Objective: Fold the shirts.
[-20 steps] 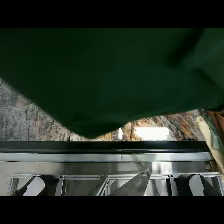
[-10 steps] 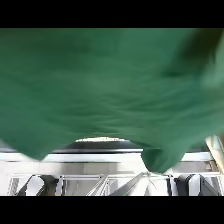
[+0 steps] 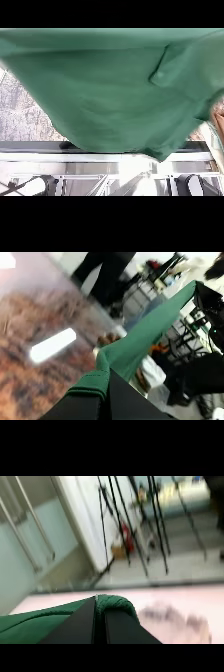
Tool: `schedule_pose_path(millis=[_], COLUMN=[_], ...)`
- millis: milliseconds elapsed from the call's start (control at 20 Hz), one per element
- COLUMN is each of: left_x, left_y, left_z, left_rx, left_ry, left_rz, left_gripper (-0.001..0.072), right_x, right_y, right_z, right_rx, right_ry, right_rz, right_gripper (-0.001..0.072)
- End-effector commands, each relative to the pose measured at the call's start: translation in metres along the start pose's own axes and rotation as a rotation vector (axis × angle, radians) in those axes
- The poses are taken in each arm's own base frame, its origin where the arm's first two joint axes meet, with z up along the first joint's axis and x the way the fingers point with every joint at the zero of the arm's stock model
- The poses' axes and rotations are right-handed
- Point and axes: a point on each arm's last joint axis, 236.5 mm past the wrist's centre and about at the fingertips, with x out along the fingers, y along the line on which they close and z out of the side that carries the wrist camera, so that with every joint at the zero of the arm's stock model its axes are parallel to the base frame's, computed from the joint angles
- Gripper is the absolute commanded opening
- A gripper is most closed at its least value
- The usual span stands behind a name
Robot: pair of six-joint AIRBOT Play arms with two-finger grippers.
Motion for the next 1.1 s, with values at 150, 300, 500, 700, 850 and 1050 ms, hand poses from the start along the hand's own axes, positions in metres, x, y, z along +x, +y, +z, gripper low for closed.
schedule_pose_path(millis=[150,300,500,700,850,1050], left_x=[0.071,0.089,0.102,0.101,0.104,0.102], left_y=[0.27,0.332,0.365,0.381,0.392,0.399], left_z=[-0.058,-0.079,-0.065,-0.096,-0.137,-0.167], left_rx=[-0.37,-0.453,-0.396,-0.479,-0.545,-0.589], left_ry=[0.17,0.226,0.199,0.219,0.296,0.367], left_rz=[0.214,0.171,0.189,0.192,0.213,0.253], left_gripper=[0.0024,0.0023,0.0023,0.0024,0.0023,0.0007], right_x=[0.11,0.145,0.175,0.151,0.128,0.11], right_y=[-0.172,-0.204,-0.219,-0.225,-0.226,-0.232], right_z=[-0.227,-0.289,-0.288,-0.313,-0.347,-0.378], right_rx=[0.288,0.48,0.519,0.494,0.472,0.479], right_ry=[0.401,0.475,0.453,0.591,0.733,0.829], right_rz=[-0.209,-0.155,-0.09,-0.119,-0.144,-0.175], right_gripper=[0.0023,0.0023,0.0023,0.0023,0.0023,0.0023])
